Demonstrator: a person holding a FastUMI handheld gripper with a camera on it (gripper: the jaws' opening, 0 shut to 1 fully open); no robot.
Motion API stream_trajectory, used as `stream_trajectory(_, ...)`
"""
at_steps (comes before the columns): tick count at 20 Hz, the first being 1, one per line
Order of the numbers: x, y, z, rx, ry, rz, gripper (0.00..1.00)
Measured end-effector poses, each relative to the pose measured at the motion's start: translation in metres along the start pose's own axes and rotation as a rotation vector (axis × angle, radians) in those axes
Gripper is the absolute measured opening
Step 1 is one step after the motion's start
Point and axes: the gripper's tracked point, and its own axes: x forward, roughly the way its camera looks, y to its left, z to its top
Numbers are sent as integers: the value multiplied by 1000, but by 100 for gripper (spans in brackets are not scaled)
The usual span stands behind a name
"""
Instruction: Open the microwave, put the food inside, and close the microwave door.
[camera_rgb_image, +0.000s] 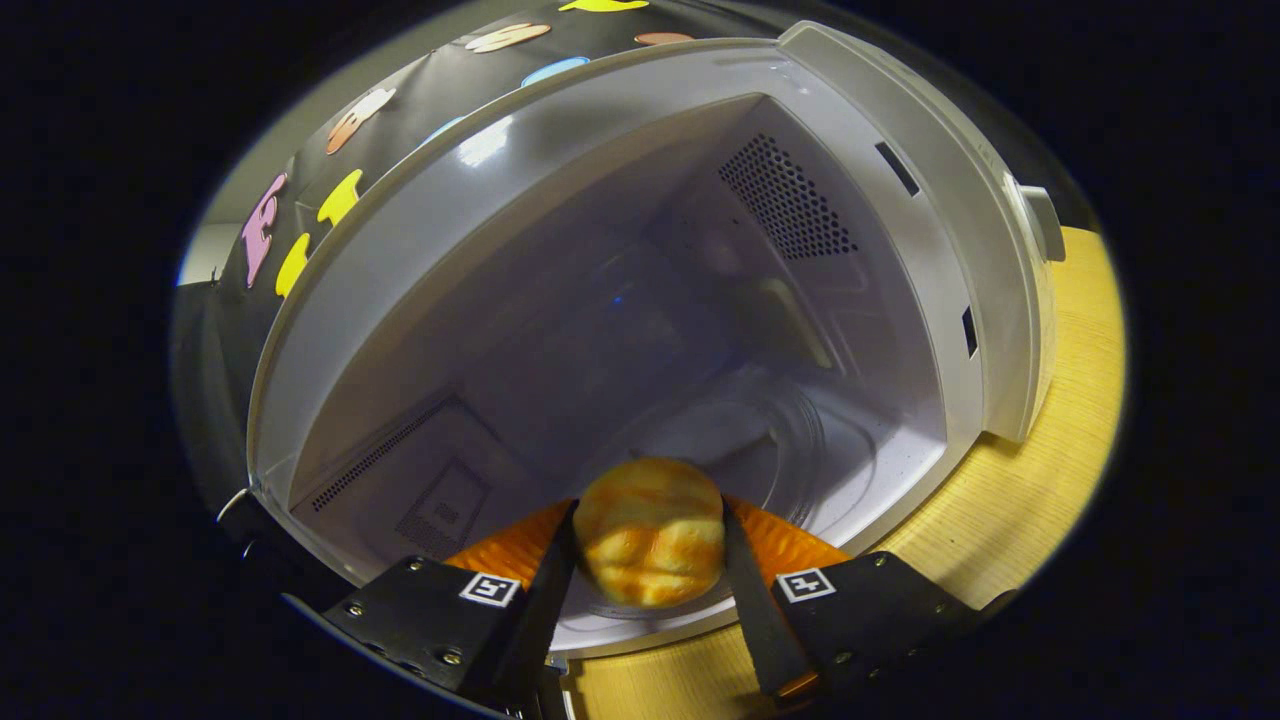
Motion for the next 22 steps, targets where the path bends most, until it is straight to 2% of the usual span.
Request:
stream_trajectory(4, -5, -1, 5, -56, -16, -17, 95)
stream_trajectory(5, -6, -1, 7, -66, -17, -14, 97)
stream_trajectory(12, -46, 10, 26, -153, -14, 14, 97)
stream_trajectory(22, -183, 56, 66, -357, -80, 131, 97)
